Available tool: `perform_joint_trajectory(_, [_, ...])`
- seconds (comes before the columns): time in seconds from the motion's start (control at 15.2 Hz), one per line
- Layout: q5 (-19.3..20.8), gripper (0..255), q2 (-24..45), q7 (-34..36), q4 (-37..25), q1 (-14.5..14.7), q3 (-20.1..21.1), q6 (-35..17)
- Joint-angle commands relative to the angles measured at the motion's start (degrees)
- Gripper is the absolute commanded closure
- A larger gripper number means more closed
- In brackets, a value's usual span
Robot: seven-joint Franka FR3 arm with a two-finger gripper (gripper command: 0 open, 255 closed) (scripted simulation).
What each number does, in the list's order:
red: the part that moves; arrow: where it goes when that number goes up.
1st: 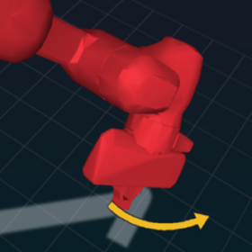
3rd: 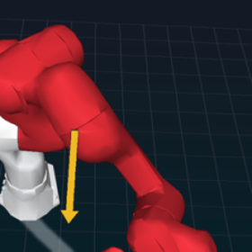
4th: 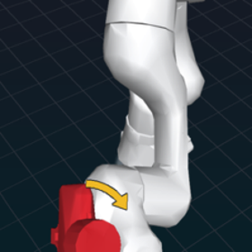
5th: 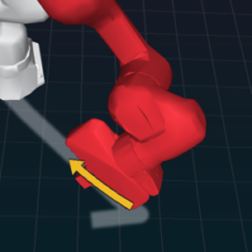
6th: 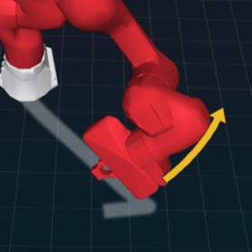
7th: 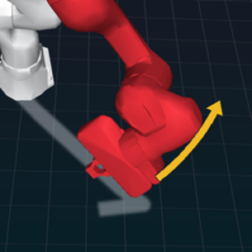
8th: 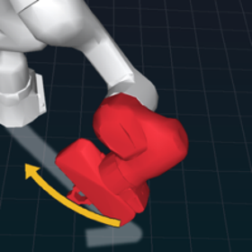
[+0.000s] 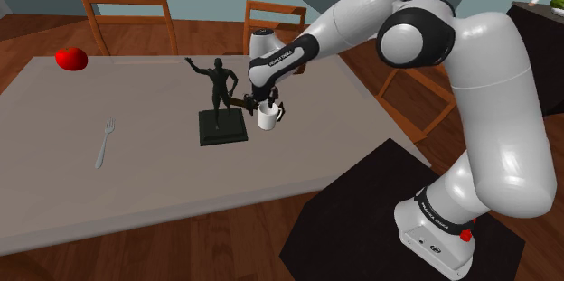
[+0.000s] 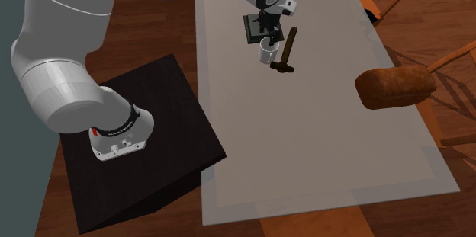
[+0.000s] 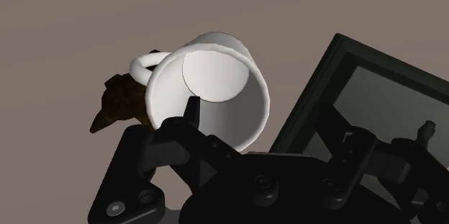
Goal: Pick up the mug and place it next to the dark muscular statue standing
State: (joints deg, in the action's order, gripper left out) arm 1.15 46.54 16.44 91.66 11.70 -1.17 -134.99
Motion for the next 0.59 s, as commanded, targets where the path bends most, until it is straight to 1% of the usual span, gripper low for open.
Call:
perform_joint_trajectory(0.0, [0.0,0,-2.44,0.03,0.13,0.1,0.02,2.3])
perform_joint_trajectory(0.07, [-0.01,0,-3.44,0.03,0.18,0.13,0.01,3.26])
perform_joint_trajectory(0.53, [-0.01,0,-3.44,0.03,0.18,0.13,0.01,3.26])
